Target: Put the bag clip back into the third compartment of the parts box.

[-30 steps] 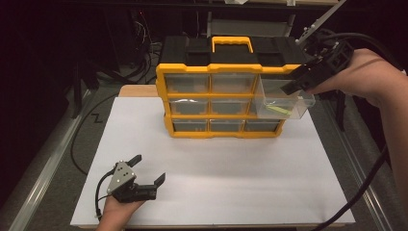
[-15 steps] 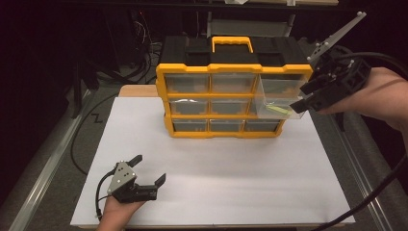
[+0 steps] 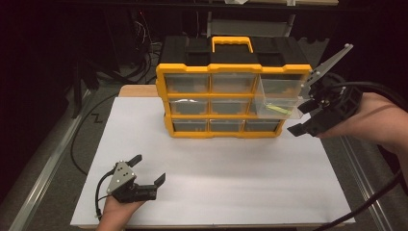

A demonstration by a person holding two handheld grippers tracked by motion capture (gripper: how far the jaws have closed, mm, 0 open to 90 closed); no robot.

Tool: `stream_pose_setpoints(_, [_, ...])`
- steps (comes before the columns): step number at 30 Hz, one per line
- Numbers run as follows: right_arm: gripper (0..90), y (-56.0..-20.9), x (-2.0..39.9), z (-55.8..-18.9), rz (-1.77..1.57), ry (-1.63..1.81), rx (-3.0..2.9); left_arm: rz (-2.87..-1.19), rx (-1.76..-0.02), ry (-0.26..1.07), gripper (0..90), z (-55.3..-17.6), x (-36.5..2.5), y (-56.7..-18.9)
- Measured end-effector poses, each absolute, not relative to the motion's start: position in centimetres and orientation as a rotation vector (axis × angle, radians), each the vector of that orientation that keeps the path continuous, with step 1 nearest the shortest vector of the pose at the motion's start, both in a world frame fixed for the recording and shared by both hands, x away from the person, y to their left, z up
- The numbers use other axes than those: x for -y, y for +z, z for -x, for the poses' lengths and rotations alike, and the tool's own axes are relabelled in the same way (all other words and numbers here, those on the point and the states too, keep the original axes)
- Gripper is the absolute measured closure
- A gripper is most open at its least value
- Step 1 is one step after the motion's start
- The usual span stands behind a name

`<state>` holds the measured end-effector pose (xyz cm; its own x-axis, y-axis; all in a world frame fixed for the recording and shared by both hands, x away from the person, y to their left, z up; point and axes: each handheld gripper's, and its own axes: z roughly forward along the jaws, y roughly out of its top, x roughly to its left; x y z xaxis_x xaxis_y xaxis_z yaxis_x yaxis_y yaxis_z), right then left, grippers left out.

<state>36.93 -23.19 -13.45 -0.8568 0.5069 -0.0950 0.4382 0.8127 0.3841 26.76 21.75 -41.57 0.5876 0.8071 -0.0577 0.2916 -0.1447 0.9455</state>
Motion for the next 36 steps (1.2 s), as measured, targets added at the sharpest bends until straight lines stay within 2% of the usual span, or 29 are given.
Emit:
stream_pose_setpoints(14, [11.7,-20.5,21.2,-37.0,-0.775,0.493,-2.852,-1.709,-0.907,0.576,0.4,-26.9,-21.7,-41.5])
stream_pose_setpoints(18, [0.4,-23.4,20.7,-37.2,-0.789,0.468,-2.857,-1.709,-0.906,0.577,0.3,-26.9,-21.7,-41.5])
stream_pose_setpoints(36, [0.2,-37.6,19.4,-38.3,-0.875,0.326,-2.911,-1.719,-0.908,0.578,0.3,-27.0,-21.5,-41.7])
